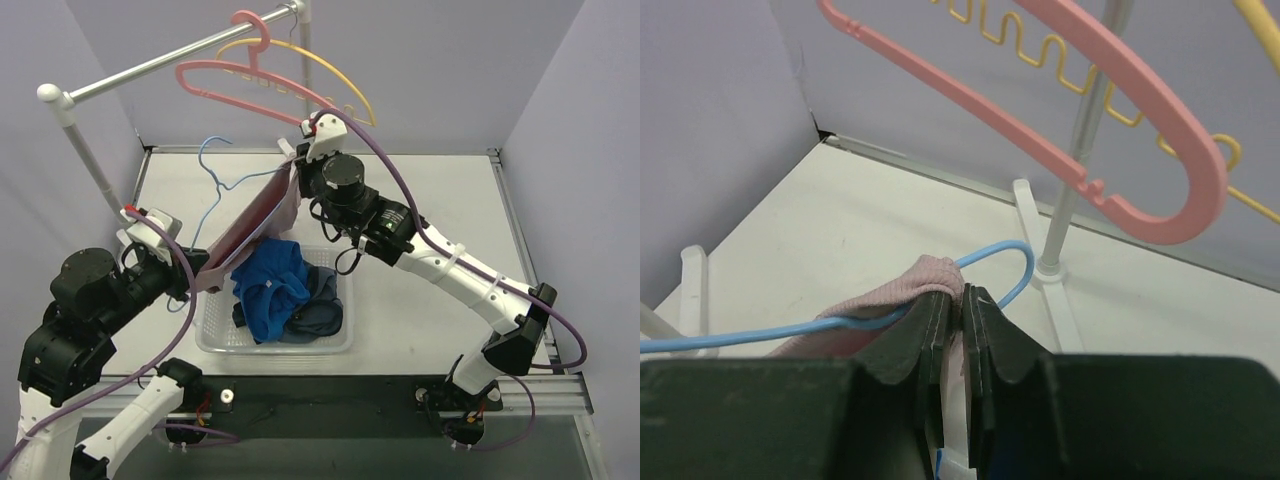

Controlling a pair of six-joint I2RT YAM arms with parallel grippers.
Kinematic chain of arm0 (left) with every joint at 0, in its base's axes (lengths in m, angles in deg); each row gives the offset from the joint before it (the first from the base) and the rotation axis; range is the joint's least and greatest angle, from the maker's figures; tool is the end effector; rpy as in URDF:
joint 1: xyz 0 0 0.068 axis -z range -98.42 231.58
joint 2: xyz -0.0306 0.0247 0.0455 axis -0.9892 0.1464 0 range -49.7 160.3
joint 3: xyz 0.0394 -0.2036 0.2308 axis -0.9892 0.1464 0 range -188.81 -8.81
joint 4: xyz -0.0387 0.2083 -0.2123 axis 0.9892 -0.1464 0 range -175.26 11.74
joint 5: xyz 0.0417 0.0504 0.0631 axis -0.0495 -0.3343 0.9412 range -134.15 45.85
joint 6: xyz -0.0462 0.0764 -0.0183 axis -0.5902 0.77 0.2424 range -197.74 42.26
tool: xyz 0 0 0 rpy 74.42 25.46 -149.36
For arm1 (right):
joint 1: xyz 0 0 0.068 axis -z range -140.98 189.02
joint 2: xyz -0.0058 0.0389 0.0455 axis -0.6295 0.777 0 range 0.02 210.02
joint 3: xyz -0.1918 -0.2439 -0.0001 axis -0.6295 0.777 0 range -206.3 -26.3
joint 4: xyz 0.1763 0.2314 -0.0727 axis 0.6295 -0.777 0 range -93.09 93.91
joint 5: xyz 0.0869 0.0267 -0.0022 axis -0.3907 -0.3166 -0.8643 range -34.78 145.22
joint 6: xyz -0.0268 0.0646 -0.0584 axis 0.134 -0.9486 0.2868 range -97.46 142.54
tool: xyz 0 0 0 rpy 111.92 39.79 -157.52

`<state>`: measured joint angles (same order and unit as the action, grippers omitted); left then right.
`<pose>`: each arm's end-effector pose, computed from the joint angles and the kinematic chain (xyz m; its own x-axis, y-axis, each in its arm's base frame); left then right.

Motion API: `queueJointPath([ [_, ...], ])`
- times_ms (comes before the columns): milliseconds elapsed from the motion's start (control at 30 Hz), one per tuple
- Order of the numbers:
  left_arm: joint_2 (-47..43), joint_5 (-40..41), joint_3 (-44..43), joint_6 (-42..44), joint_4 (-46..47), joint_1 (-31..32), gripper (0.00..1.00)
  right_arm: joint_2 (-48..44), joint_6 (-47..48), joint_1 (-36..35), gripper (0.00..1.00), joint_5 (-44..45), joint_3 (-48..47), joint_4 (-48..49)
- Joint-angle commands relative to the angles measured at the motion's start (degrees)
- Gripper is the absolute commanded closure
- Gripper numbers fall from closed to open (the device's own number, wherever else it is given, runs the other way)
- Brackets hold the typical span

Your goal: Remove the tank top from the hanger

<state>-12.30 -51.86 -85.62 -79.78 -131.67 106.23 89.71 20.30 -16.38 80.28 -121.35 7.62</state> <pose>0.0978 -0.0569 0.4876 -0.2387 0.0707 -0.9685 0.5233 0.8495 -0.0669 0.2802 0.3452 0.5258 0.0697 0.1632 -0.9841 -0.5112 0.8530 0.1053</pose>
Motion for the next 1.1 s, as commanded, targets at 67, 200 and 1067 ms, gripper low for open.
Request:
queueJointPath([
  [67, -2.6, 3.39, -0.26, 1.69, 0.5, 0.05, 1.0, 0.39, 4.44, 4.24, 1.0, 4.38, -6.72, 0.01],
  [200, -3.83, 4.45, -1.14, 1.69, 0.32, 0.05, 1.0, 1.1, 2.24, 7.84, 1.0, 1.15, -8.58, -3.44],
  [1067, -1.73, 3.75, -9.04, -2.17, 1.64, 0.14, 1.0, -6.97, -14.11, 12.24, 1.0, -28.63, 3.44, -4.08],
])
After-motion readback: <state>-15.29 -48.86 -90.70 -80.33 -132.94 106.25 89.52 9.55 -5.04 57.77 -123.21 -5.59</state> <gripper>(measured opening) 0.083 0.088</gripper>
